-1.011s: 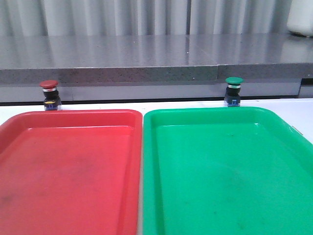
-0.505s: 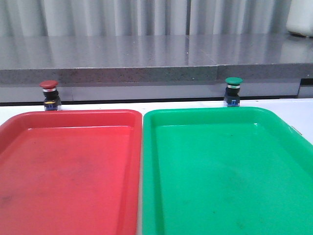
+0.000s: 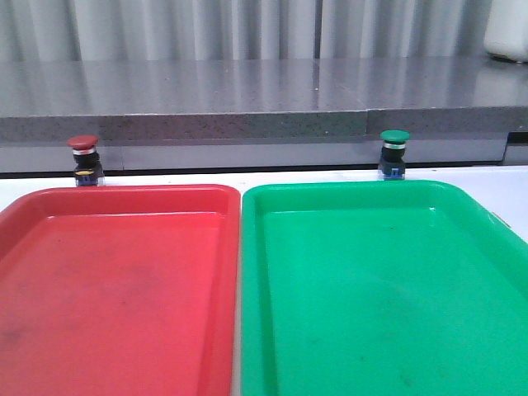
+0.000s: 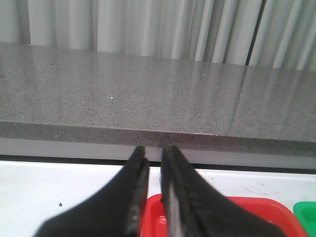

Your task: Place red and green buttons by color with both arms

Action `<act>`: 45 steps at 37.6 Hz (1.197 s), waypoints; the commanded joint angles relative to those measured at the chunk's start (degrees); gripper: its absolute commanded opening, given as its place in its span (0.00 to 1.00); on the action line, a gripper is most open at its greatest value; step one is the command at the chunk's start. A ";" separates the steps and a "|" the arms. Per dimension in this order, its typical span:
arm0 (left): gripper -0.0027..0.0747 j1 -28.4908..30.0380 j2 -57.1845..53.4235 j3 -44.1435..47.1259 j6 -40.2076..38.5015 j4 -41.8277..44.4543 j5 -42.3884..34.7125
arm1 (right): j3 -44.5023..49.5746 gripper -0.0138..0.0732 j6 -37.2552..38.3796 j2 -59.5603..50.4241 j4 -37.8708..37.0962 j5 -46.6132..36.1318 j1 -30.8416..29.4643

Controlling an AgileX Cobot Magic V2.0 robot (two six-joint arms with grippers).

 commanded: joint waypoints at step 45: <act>0.83 -4.46 59.92 -41.59 0.18 3.09 8.47 | -2.12 0.92 -0.07 0.61 0.05 -4.06 -0.46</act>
